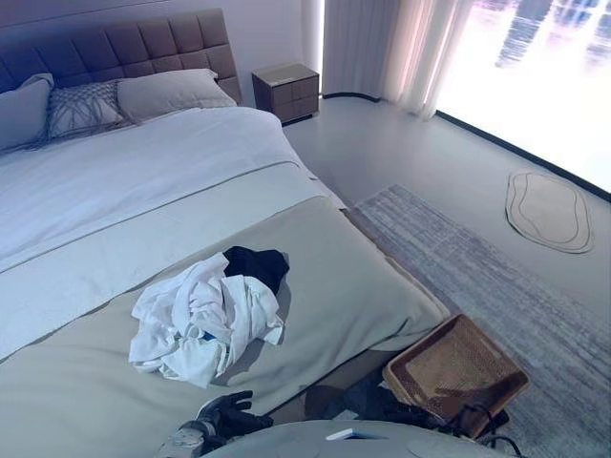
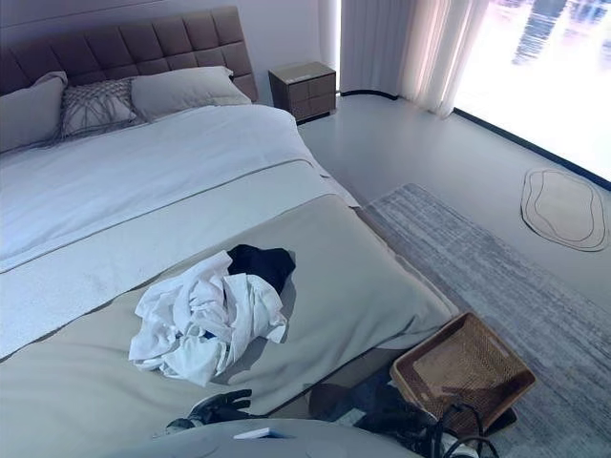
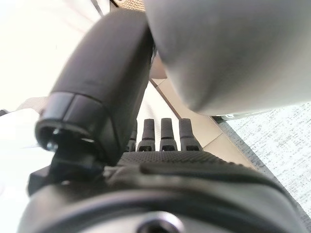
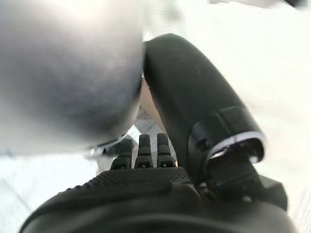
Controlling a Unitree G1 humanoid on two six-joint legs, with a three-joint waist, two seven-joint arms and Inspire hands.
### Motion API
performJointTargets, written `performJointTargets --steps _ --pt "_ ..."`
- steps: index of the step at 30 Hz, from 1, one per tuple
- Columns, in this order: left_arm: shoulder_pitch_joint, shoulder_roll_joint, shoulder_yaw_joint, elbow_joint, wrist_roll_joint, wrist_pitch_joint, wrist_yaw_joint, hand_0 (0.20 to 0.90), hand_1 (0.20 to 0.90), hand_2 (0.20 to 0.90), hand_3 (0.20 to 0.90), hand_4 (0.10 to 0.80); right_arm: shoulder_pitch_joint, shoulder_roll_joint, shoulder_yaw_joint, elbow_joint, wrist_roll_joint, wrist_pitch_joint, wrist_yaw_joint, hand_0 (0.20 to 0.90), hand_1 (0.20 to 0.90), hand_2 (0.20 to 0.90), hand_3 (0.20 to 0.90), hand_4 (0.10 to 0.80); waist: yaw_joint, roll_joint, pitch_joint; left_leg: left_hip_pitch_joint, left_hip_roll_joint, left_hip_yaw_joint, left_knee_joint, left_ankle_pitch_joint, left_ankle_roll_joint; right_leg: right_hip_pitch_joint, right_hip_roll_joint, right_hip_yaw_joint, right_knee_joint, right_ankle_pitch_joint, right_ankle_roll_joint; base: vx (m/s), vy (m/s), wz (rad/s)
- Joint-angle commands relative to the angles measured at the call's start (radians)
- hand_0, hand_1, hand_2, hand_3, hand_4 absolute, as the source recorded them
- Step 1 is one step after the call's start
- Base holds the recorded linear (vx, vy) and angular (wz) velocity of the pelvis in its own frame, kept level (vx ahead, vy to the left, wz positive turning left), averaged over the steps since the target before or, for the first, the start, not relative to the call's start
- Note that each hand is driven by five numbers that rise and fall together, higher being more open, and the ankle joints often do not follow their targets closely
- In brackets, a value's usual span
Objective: Pick up the clothes from the bed and place them into the basket
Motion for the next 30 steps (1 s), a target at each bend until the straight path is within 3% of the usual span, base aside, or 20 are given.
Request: performJointTargets --steps 1,8,12,18,24,30 --pt "-0.058 0.009 0.008 0.066 0.019 -0.02 -0.001 0.9 0.9 0.9 0.9 0.8 -0.066 0.029 -0.052 0.022 0.099 -0.134 0.051 0.9 0.9 0.9 0.9 0.8 0.006 -0.014 0.033 0.044 -0.073 0.035 0.007 -0.084 0.047 0.03 0.004 0.01 0.091 -0.084 -0.01 0.06 0.009 -0.02" --pt "-0.023 0.028 -0.032 0.02 -0.009 -0.045 0.017 0.9 0.9 0.9 0.9 0.8 -0.166 -0.042 0.046 -0.305 -0.192 -0.265 -0.114 0.9 0.9 0.9 0.9 0.8 0.046 -0.028 0.063 0.034 -0.08 -0.002 0.007 -0.077 0.055 0.016 -0.001 -0.001 0.117 -0.093 -0.018 0.052 0.012 0.02" --pt "-0.002 0.055 -0.065 -0.023 -0.036 -0.073 0.025 0.9 0.9 0.9 0.9 0.8 -0.295 -0.176 0.175 -0.507 -0.406 -0.307 -0.152 0.9 0.9 0.9 0.9 0.8 0.11 -0.054 0.094 -0.026 -0.094 -0.047 0.033 -0.074 0.058 -0.019 -0.01 -0.025 0.112 -0.084 -0.021 0.0 0.065 0.22" --pt "-0.122 0.102 -0.11 -0.04 -0.093 -0.08 0.038 0.9 0.9 0.9 0.9 0.8 -0.702 -0.312 0.342 -0.485 -0.63 -0.224 -0.3 0.9 0.9 0.9 0.9 0.8 0.209 -0.081 0.224 -0.197 -0.115 -0.132 0.09 -0.042 0.061 -0.143 -0.019 -0.085 0.151 -0.063 -0.026 -0.229 0.014 0.53" --pt "-0.137 0.15 -0.11 -0.048 -0.114 -0.051 0.032 0.9 0.9 0.9 0.9 0.8 -0.868 -0.361 0.443 -0.43 -0.761 -0.178 -0.338 0.9 0.9 0.9 0.9 0.8 0.282 -0.088 0.261 -0.242 -0.127 -0.204 0.08 -0.011 0.06 -0.164 -0.034 -0.153 0.177 -0.069 -0.011 0.025 0.006 0.56" --pt "-0.142 0.164 -0.105 -0.051 -0.151 -0.055 0.018 0.9 0.9 0.9 0.9 0.8 -0.988 -0.374 0.531 -0.395 -0.889 -0.126 -0.31 0.9 0.9 0.9 0.9 0.8 0.337 -0.081 0.299 -0.294 -0.136 -0.253 0.094 0.005 0.054 -0.194 -0.061 -0.195 0.244 -0.1 -0.014 0.039 0.068 0.39"
